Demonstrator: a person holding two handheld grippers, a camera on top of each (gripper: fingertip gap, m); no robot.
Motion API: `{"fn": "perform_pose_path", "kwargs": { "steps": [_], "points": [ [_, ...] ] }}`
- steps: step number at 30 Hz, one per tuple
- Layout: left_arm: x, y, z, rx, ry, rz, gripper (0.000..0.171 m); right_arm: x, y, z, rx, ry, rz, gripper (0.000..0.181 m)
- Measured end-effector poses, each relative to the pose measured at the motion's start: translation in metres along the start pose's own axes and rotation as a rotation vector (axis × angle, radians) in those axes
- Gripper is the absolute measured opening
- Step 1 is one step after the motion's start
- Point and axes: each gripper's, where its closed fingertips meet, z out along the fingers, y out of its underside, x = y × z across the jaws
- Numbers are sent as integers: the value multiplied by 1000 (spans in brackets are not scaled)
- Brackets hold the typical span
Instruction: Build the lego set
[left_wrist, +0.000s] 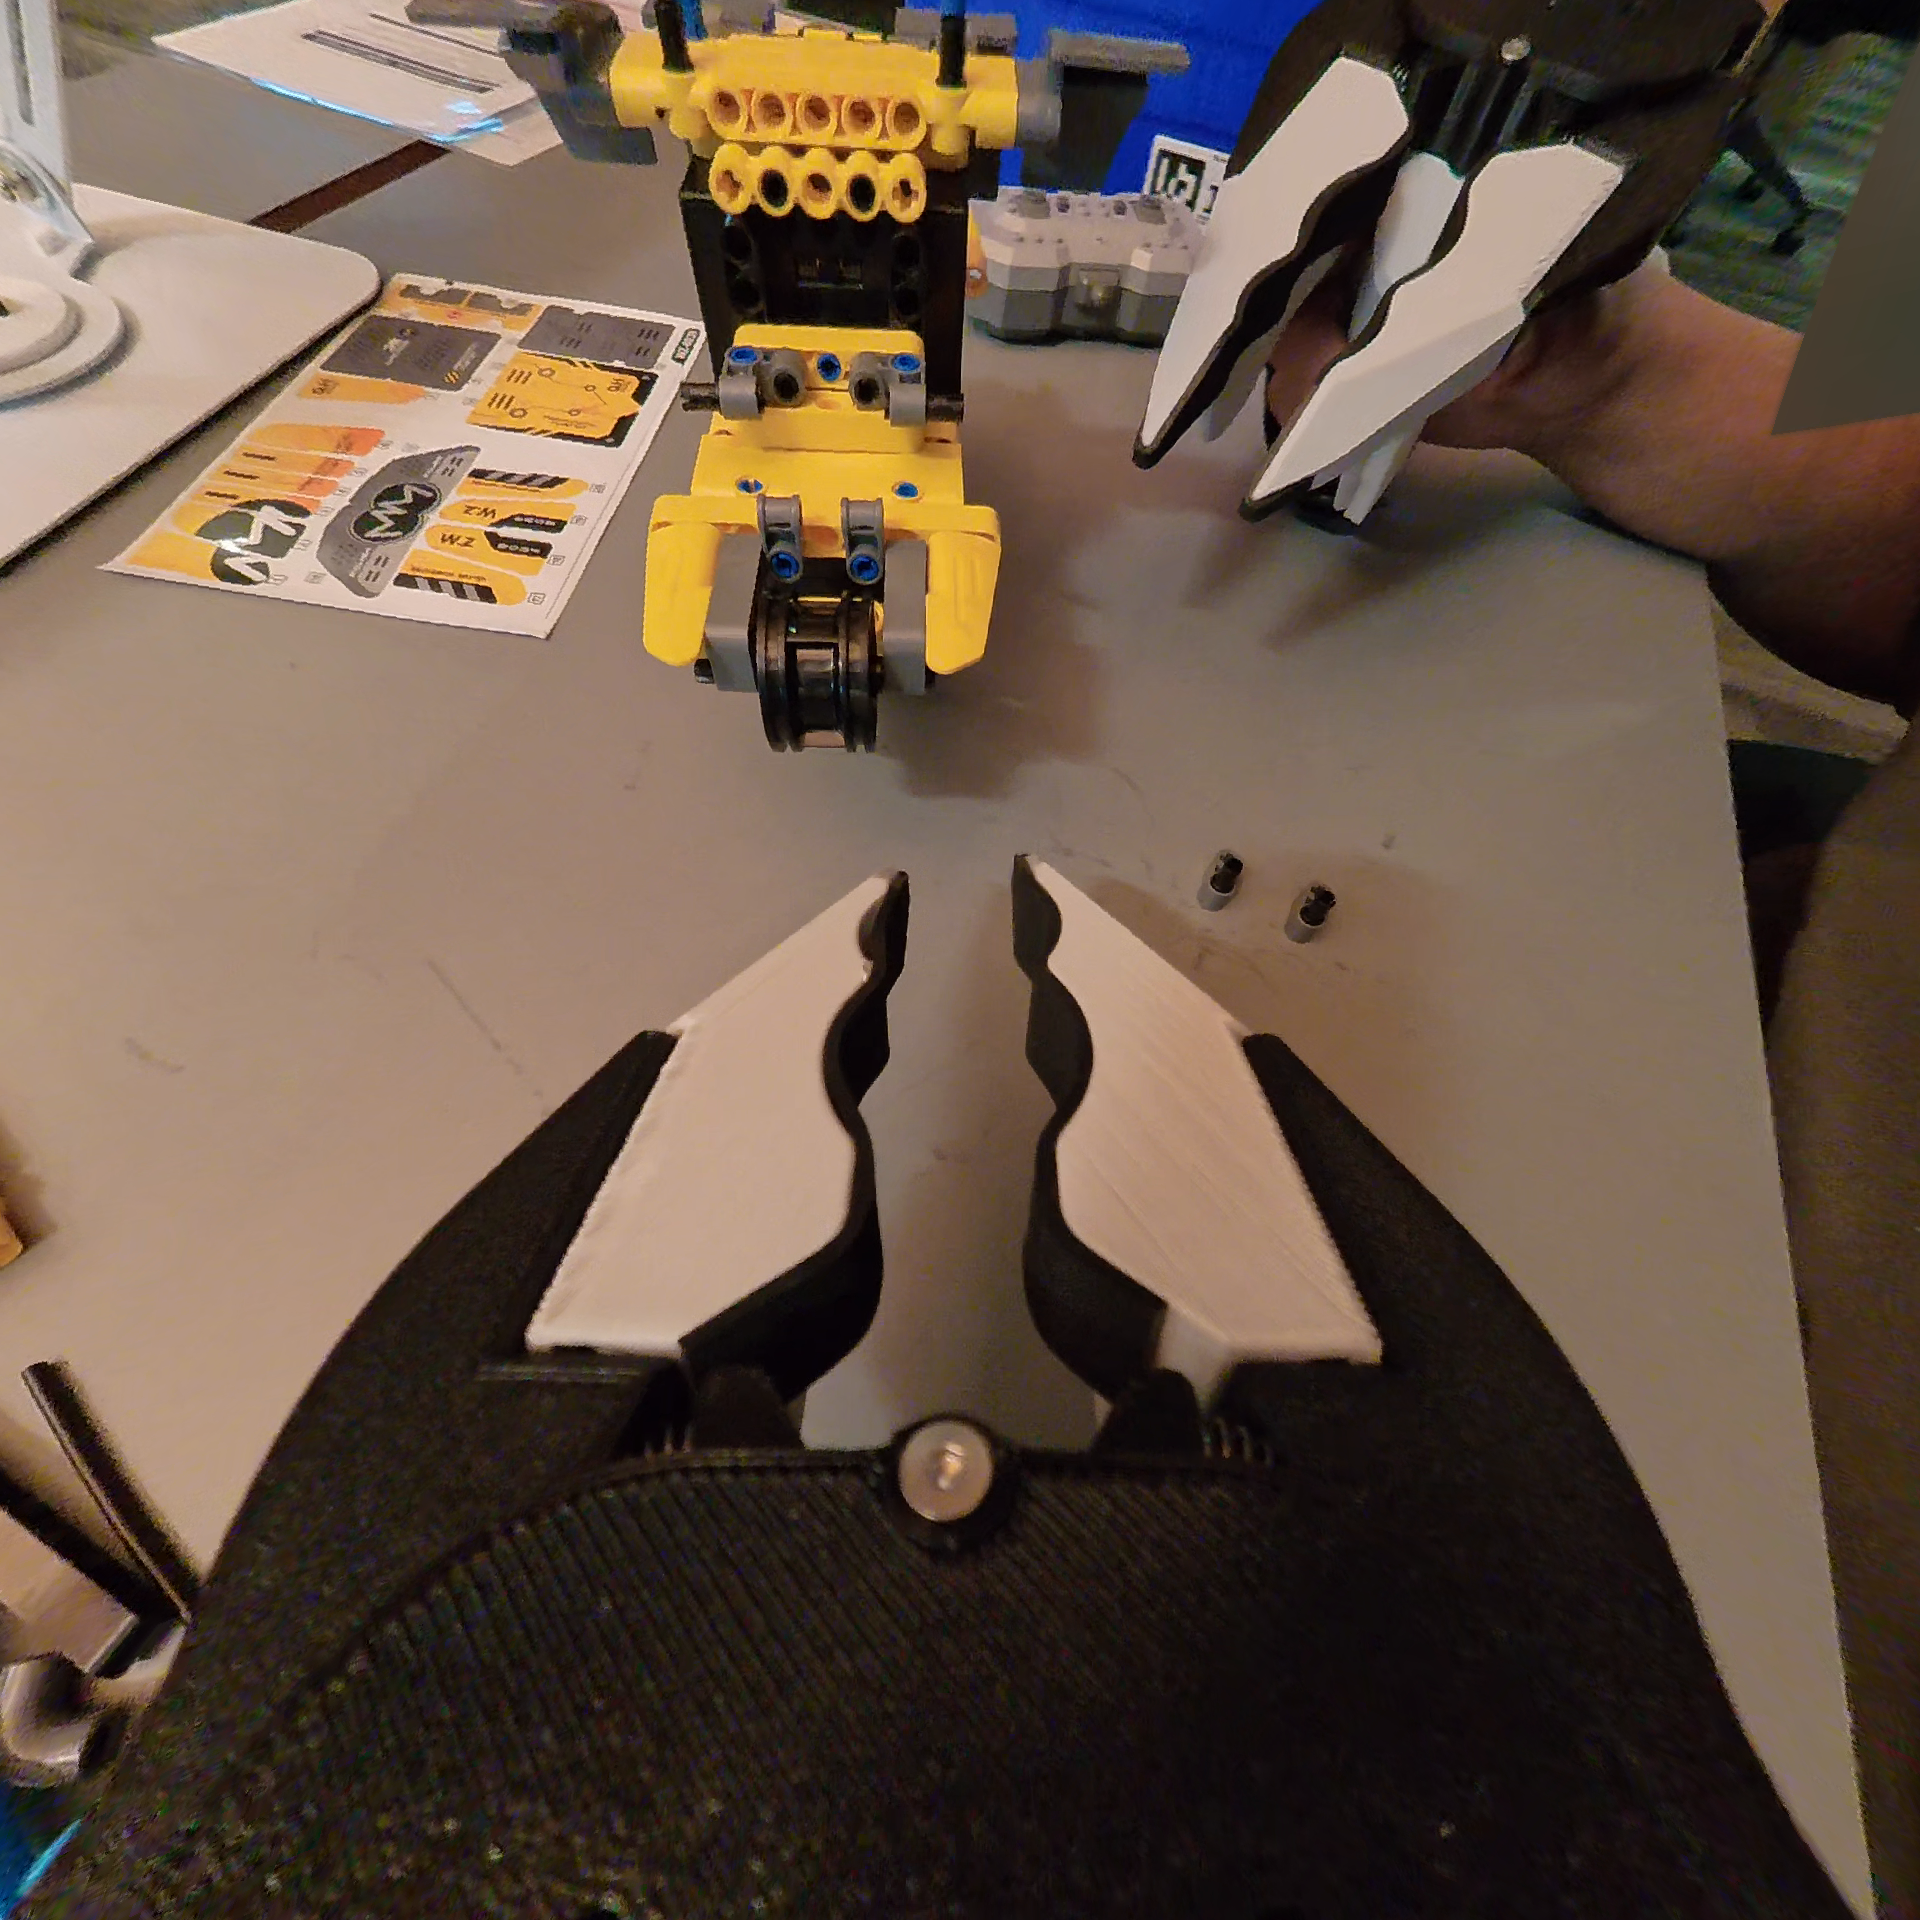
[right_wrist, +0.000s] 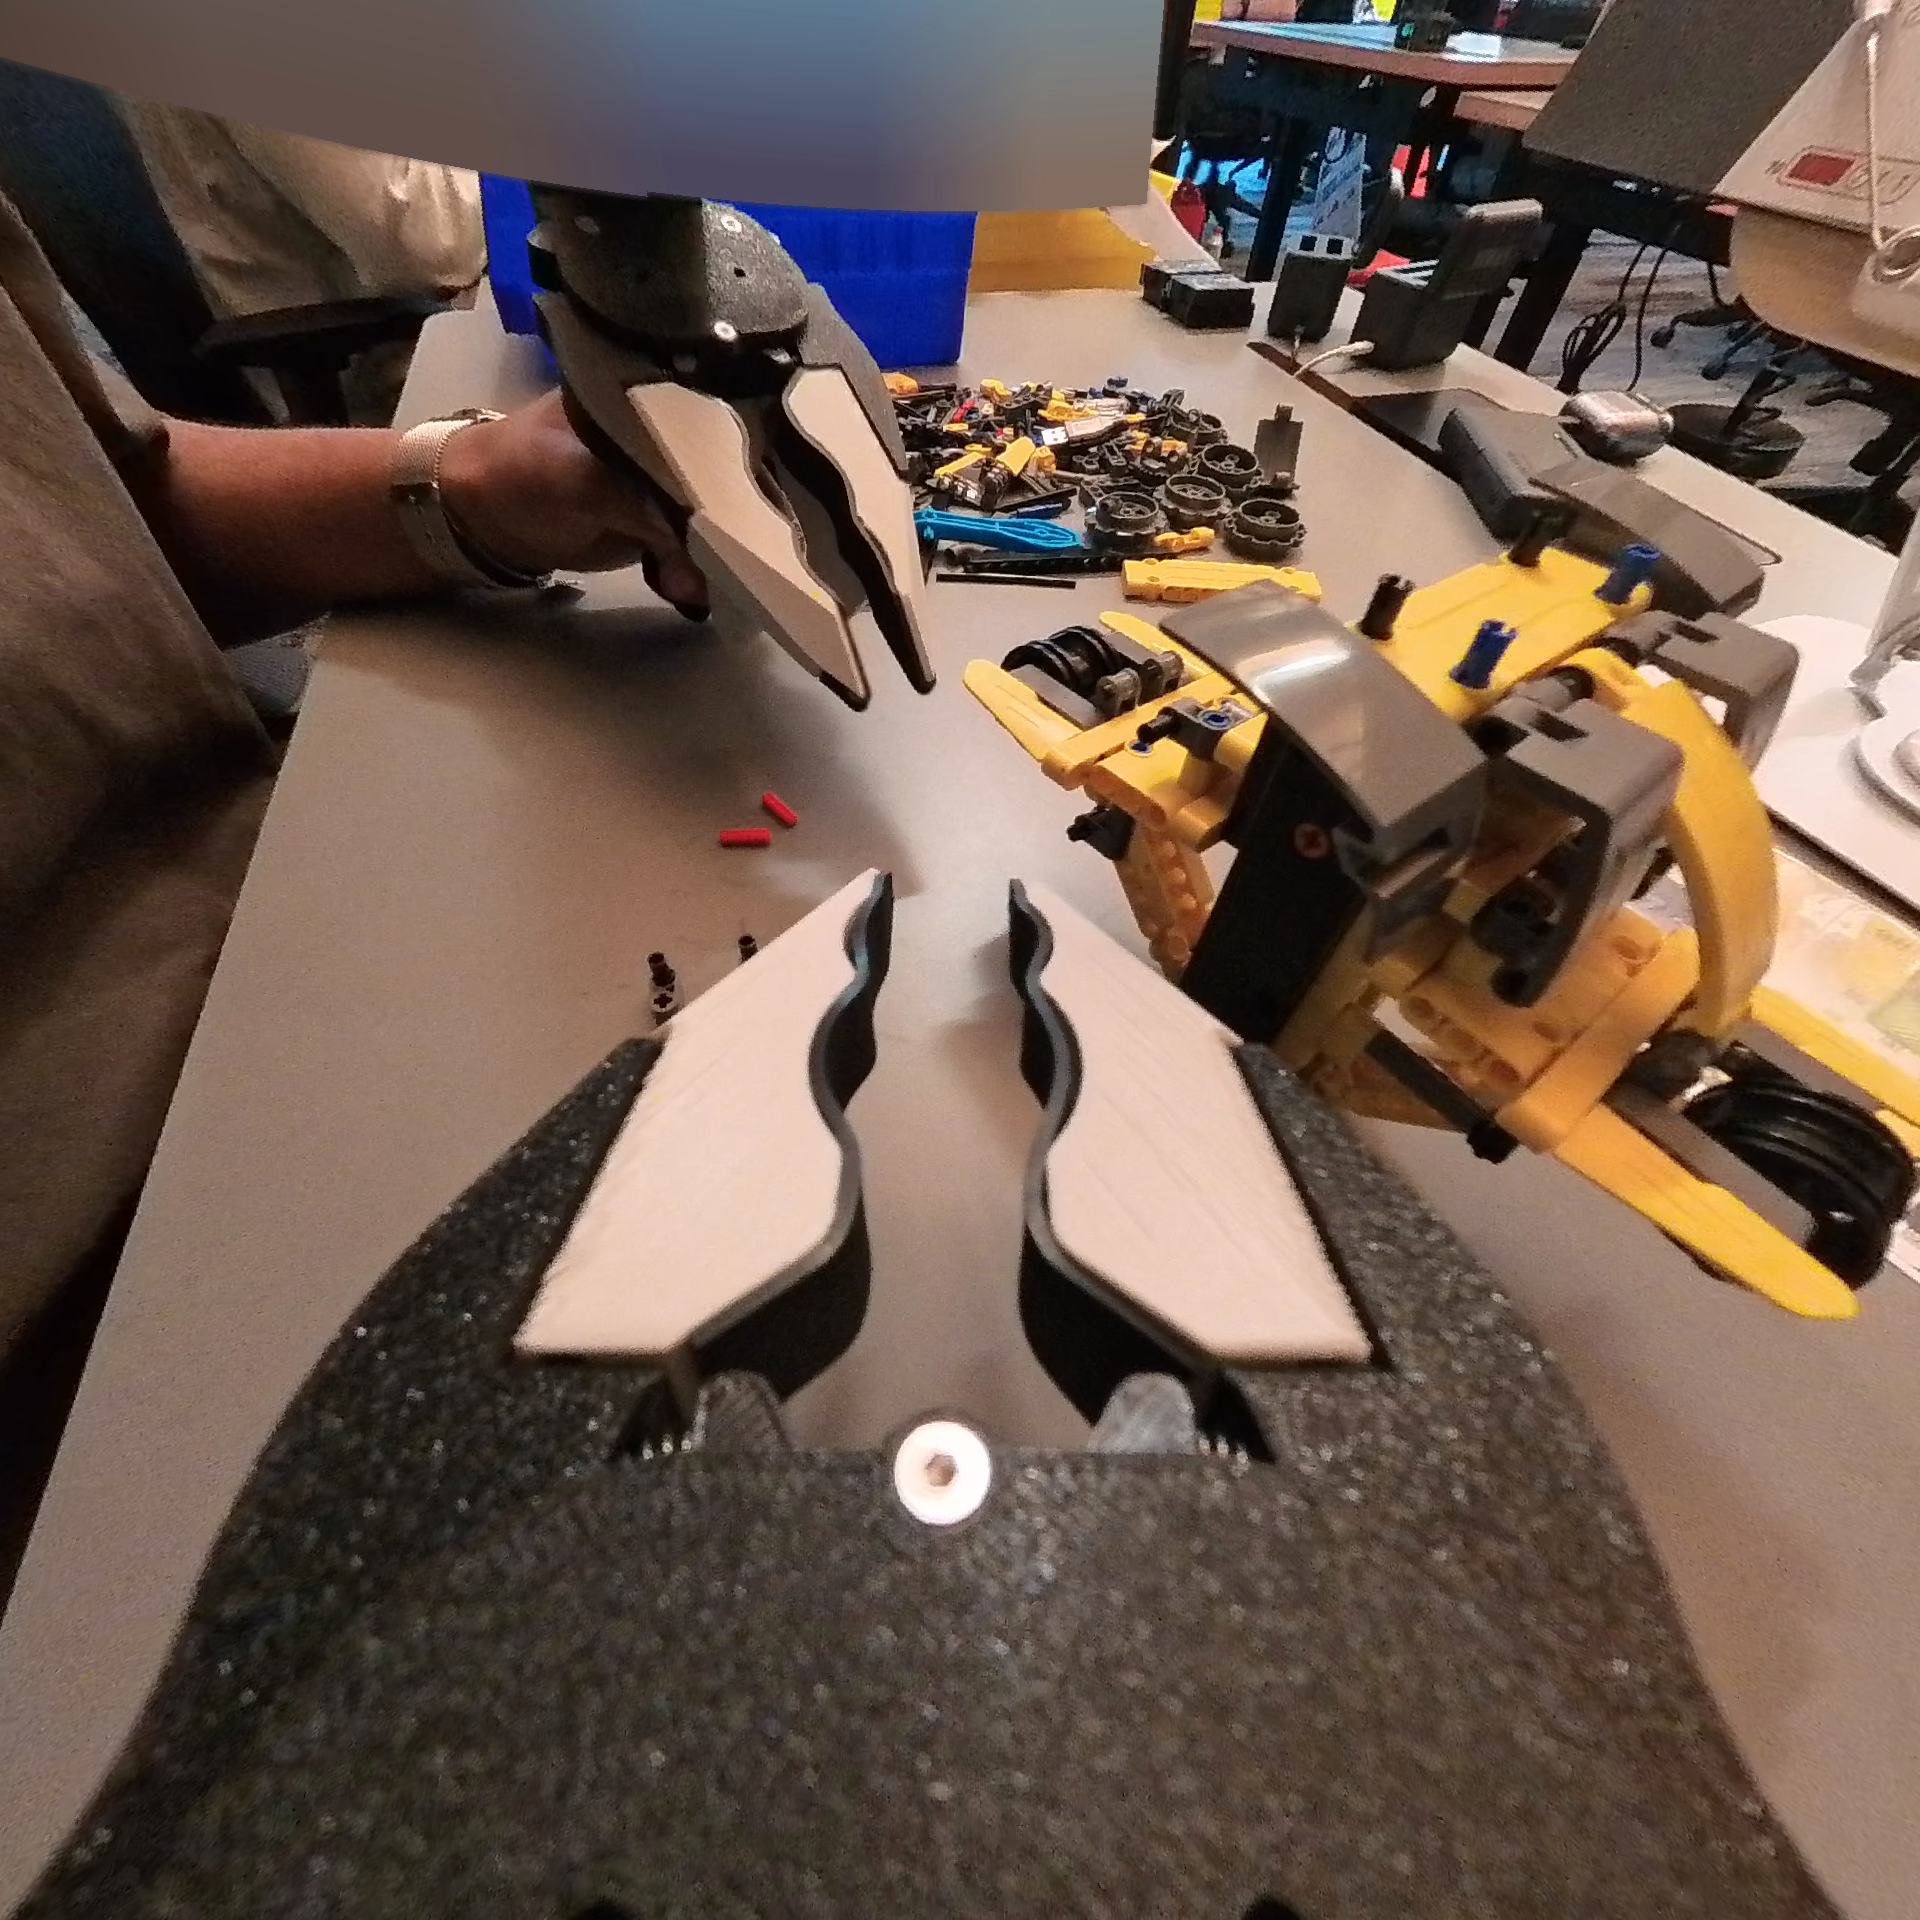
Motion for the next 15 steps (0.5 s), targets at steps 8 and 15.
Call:
{"fn": "perform_pose_path", "kwargs": {
  "steps": [8, 15],
  "points": [
    [33, 12, -8, -104, 148, 178, 33, -1, 1, 1, -5, 5, -8, 22],
    [46, 54, 4, -307, 226, 217, 28, -3, 0, 0, -6, 2, -14, 22]
  ]
}}
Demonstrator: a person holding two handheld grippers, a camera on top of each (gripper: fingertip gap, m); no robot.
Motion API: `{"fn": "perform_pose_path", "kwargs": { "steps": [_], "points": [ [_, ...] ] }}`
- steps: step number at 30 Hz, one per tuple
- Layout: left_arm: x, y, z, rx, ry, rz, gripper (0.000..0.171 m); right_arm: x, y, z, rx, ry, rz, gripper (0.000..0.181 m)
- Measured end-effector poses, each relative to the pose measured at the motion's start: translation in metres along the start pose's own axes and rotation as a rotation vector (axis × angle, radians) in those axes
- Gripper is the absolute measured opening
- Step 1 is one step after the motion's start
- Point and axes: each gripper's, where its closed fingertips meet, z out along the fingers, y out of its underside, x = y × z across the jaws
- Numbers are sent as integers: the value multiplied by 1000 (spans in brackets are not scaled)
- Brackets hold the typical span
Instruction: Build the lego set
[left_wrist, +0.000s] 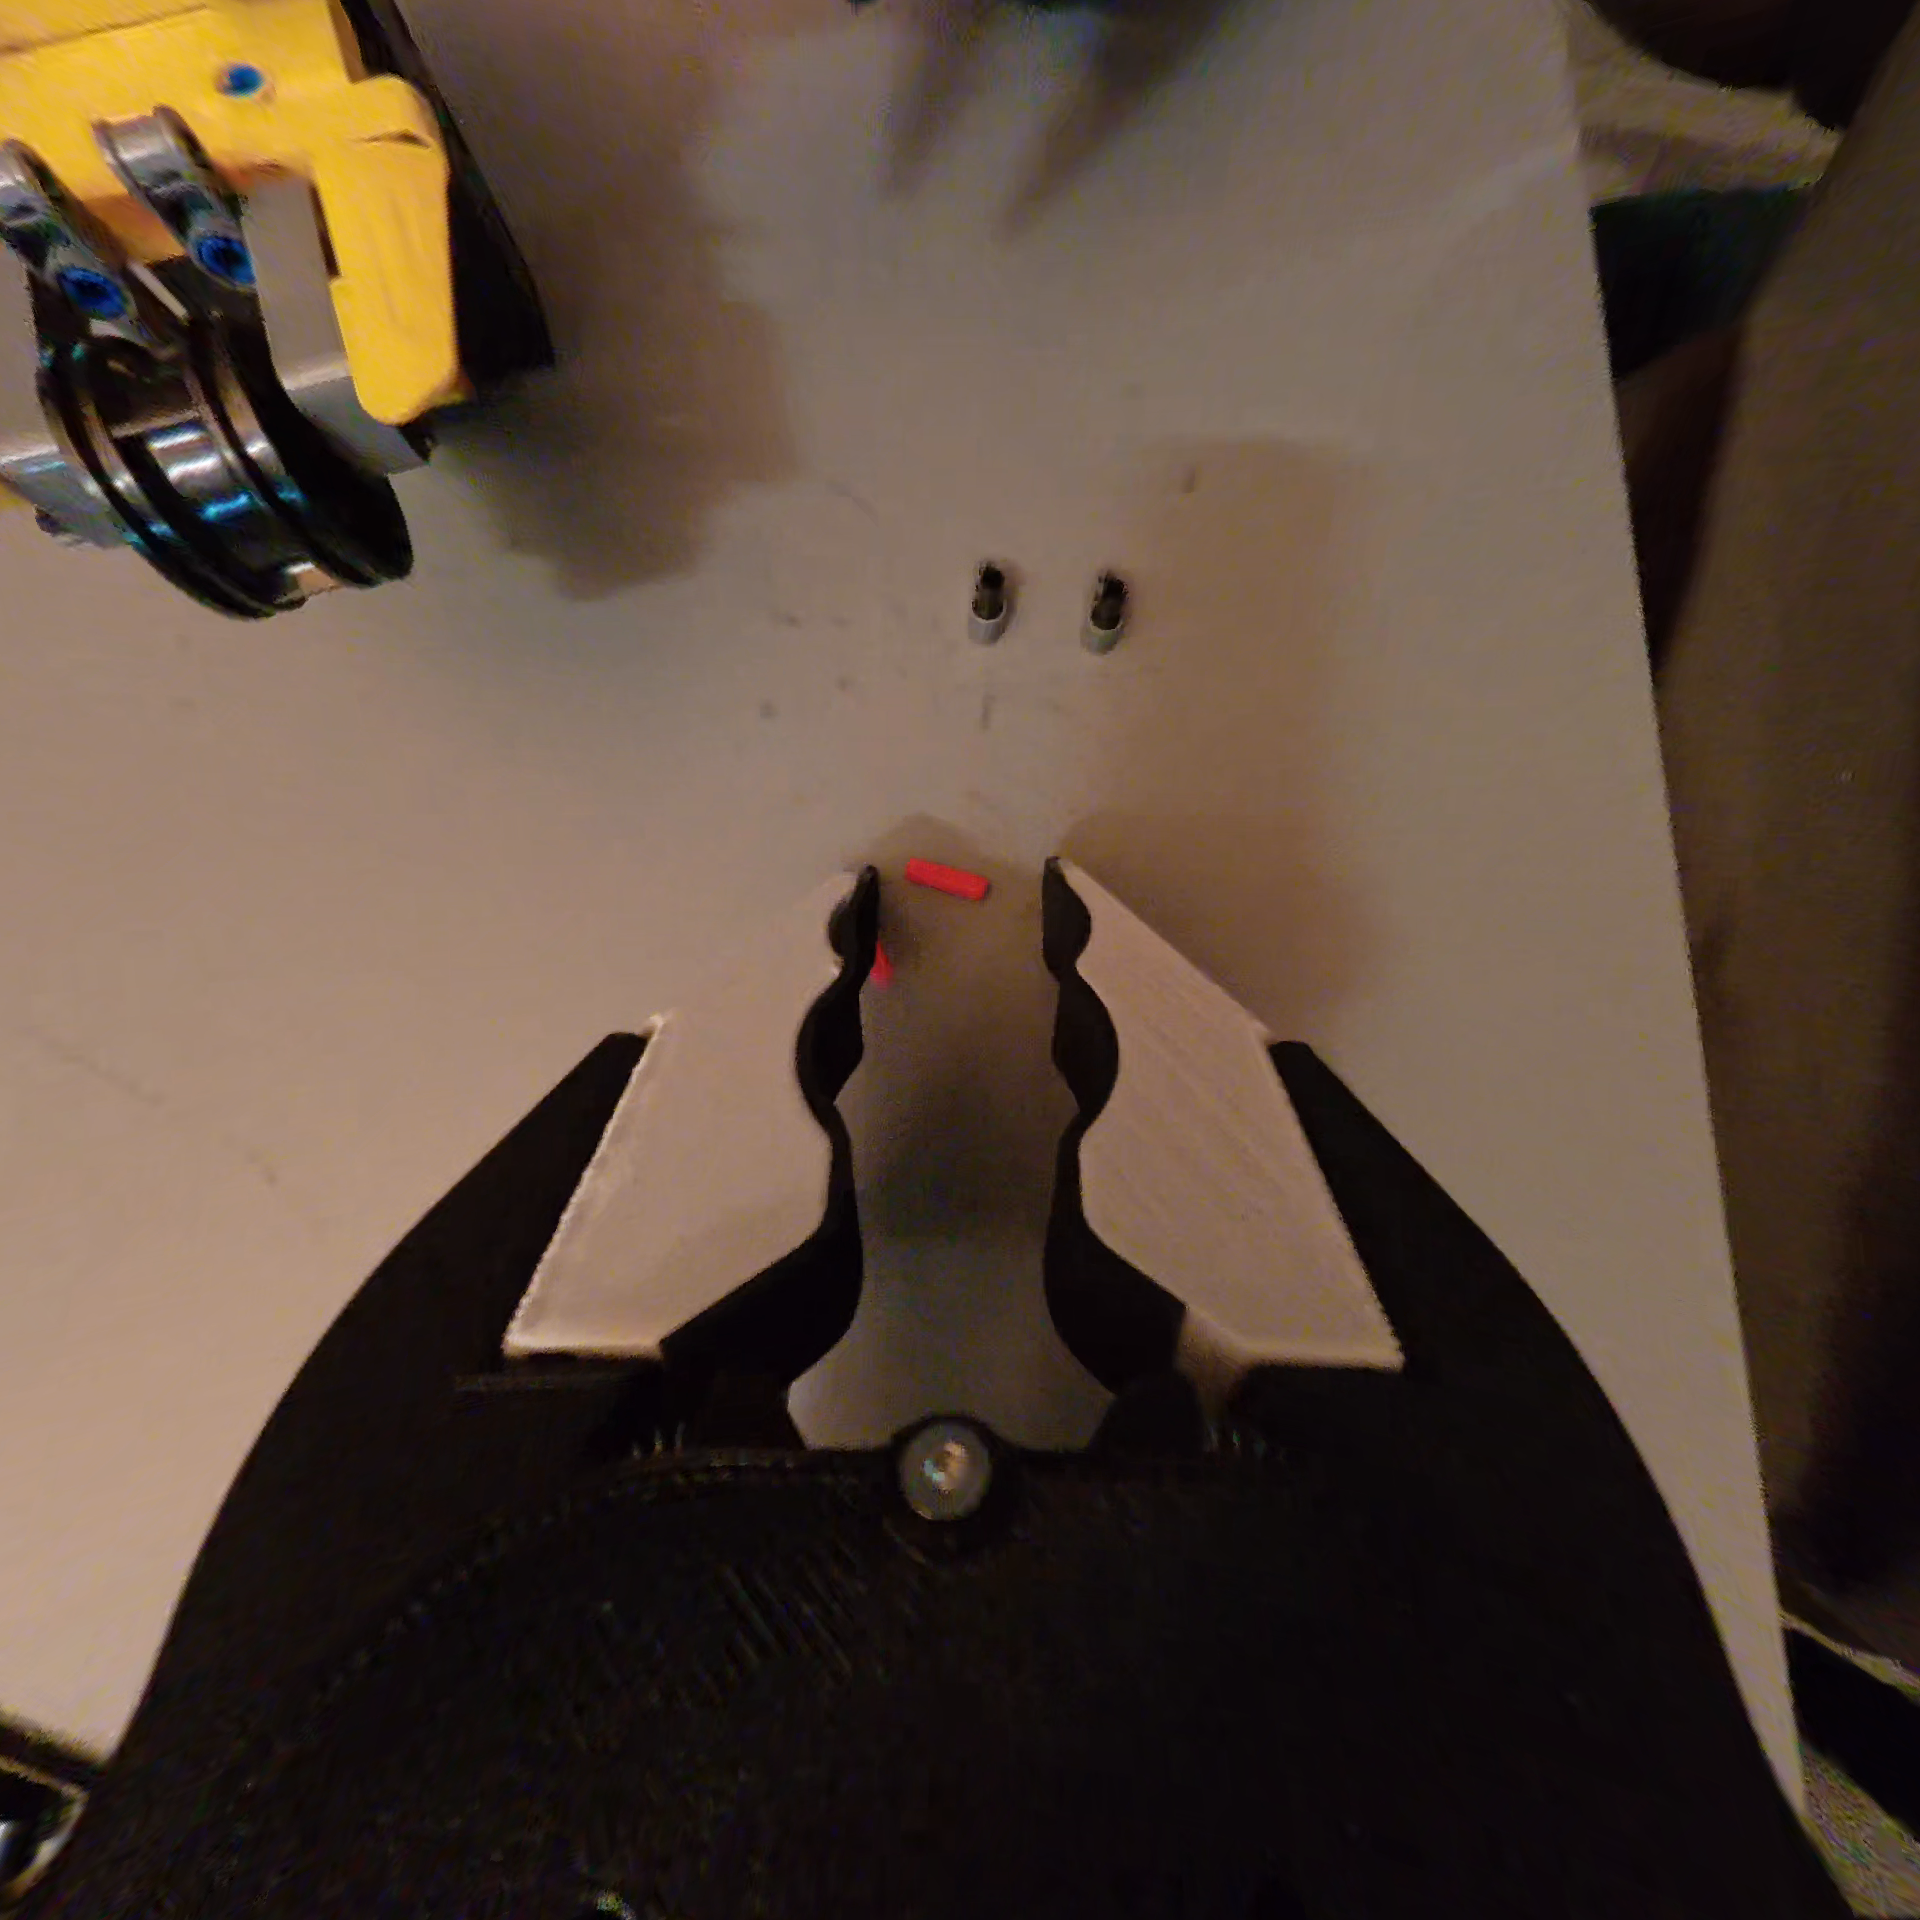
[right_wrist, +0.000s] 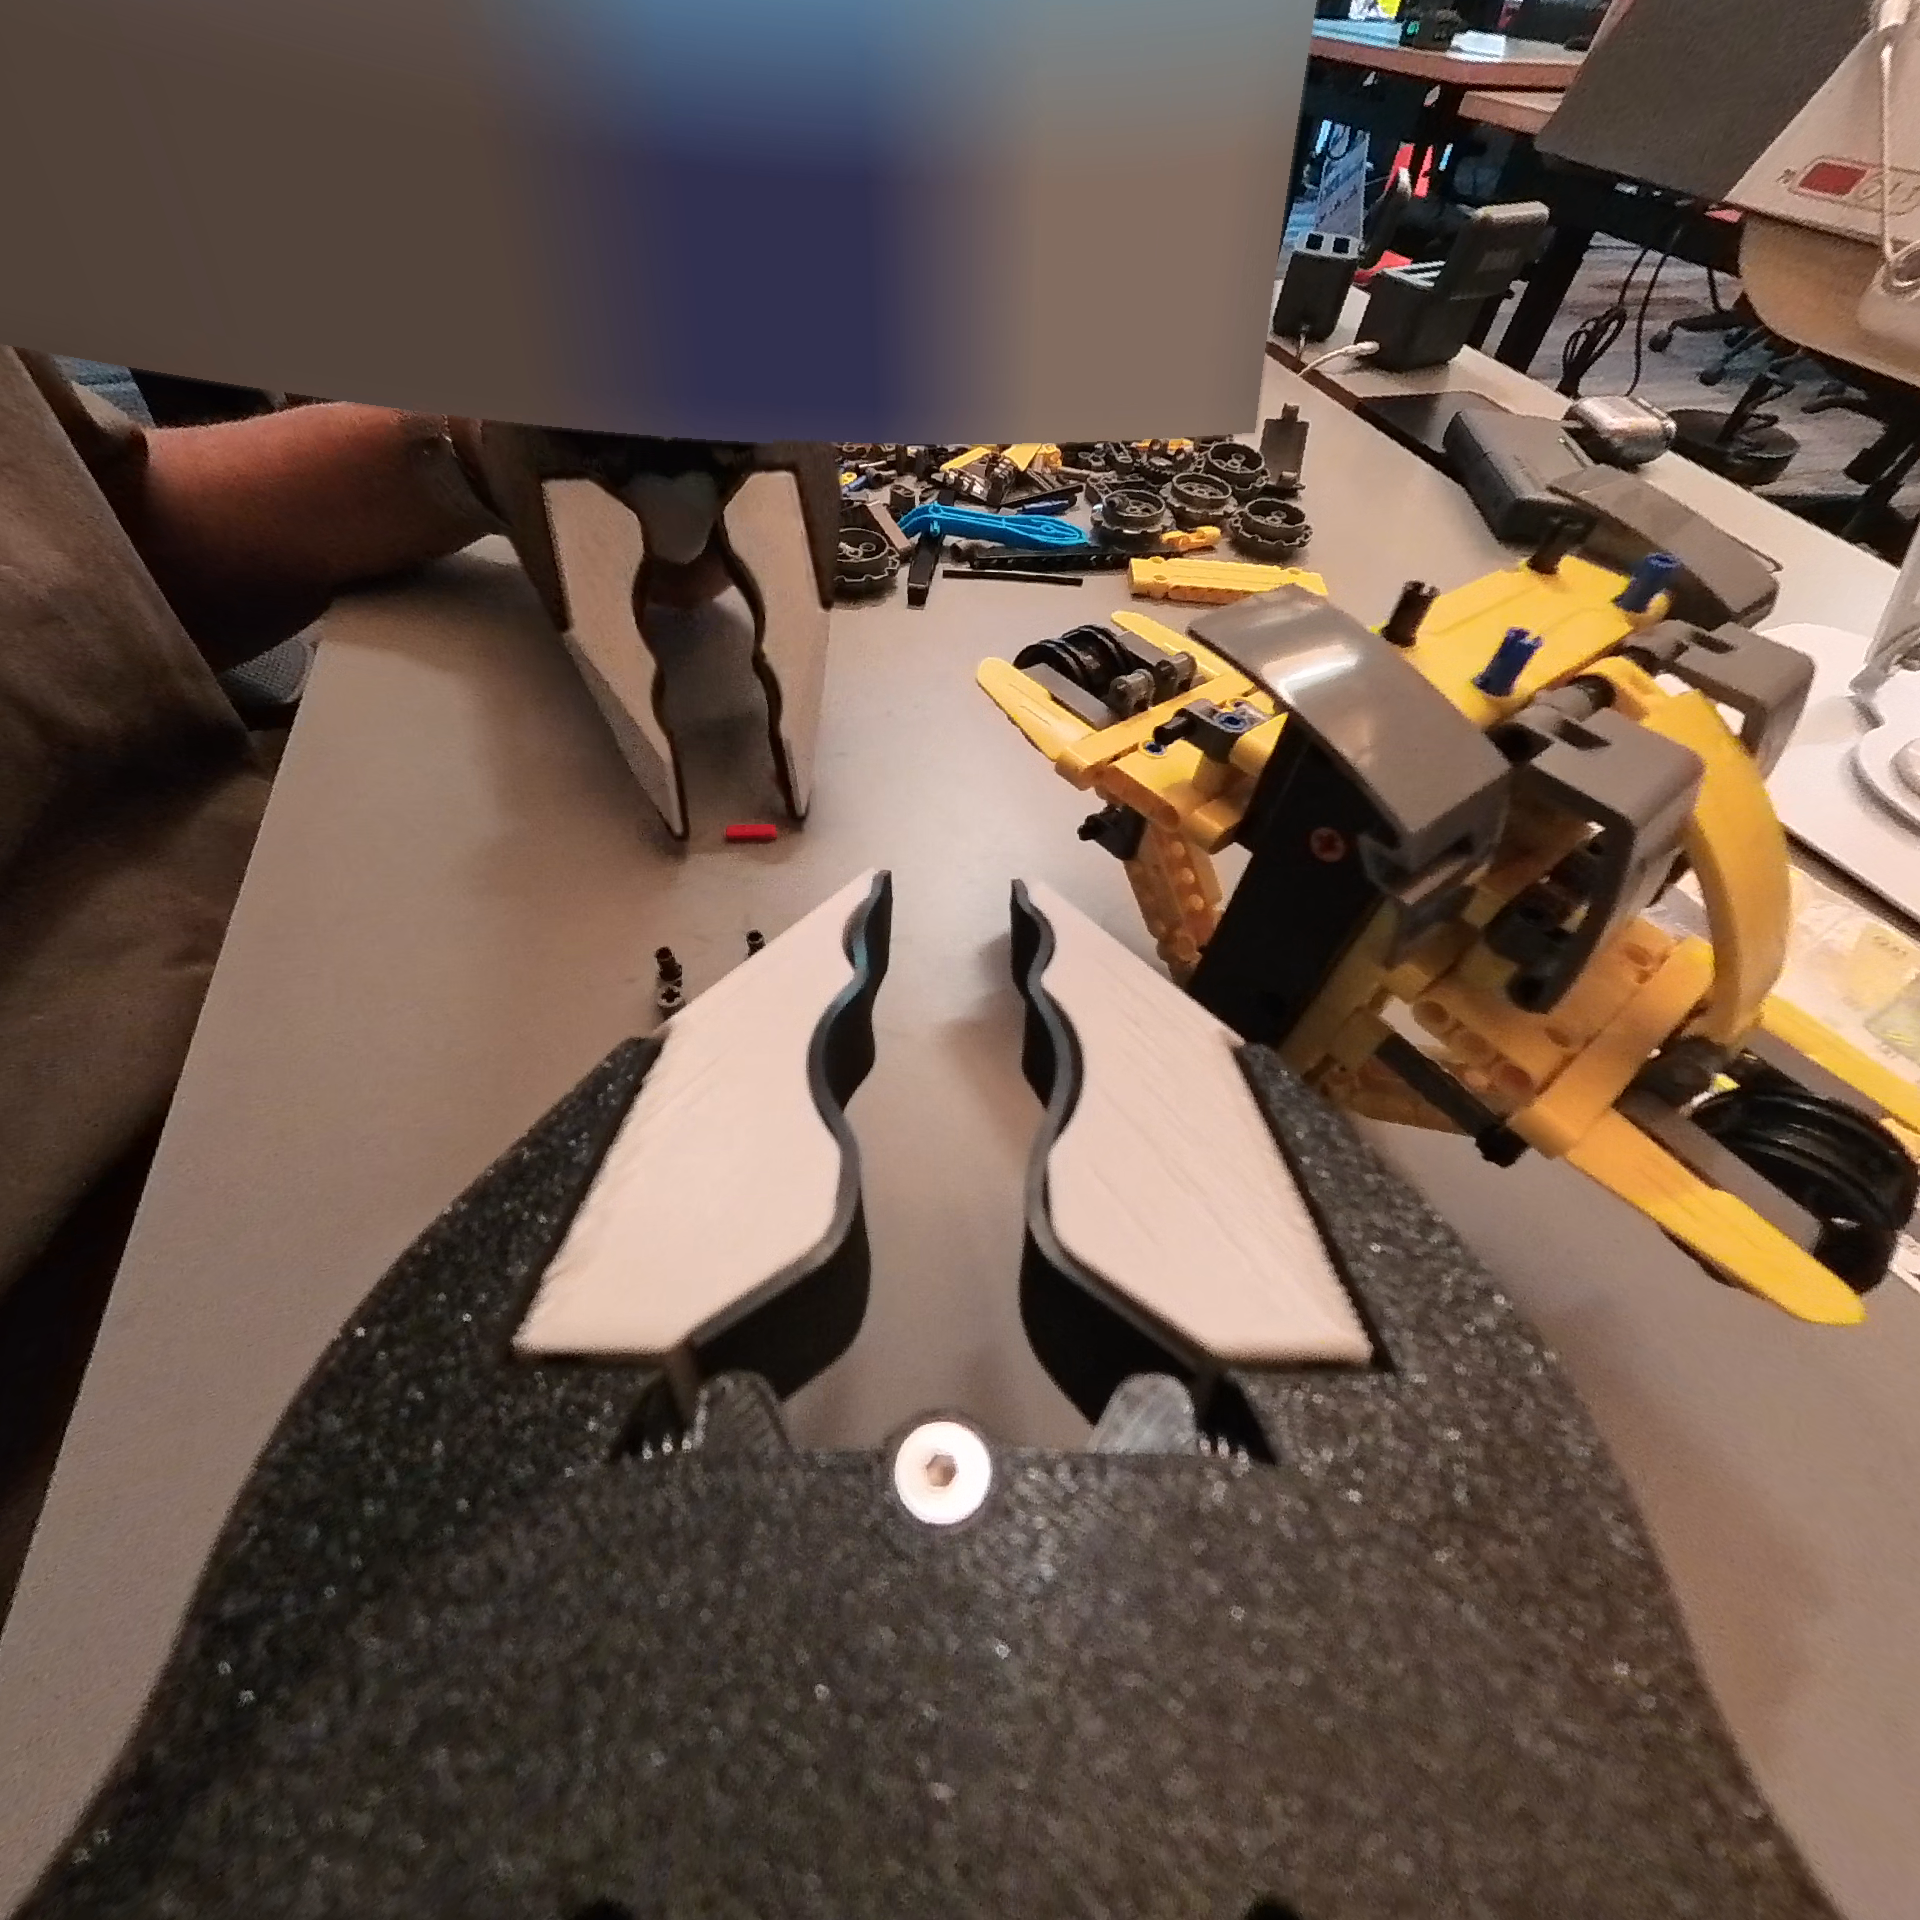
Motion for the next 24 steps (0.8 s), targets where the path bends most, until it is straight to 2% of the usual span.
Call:
{"fn": "perform_pose_path", "kwargs": {
  "steps": [9, 16, 18, 21, 24],
  "points": [
    [-3, 0, 2, -8, -39, 17, 12, -1, 1, 1, -7, 0, -6, 23],
    [0, -6, 6, 11, -42, 29, 12, -2, 2, 2, -10, -1, -8, 23],
    [0, -13, 5, 48, -46, 16, 12, -5, 0, 2, -1, -14, -19, 23],
    [2, -35, -1, 175, -23, -37, 12, -21, -7, 6, 26, -57, -72, 24],
    [6, -56, -9, 312, 50, -112, 12, -25, -11, 15, 39, 6, -171, 24]
  ]
}}
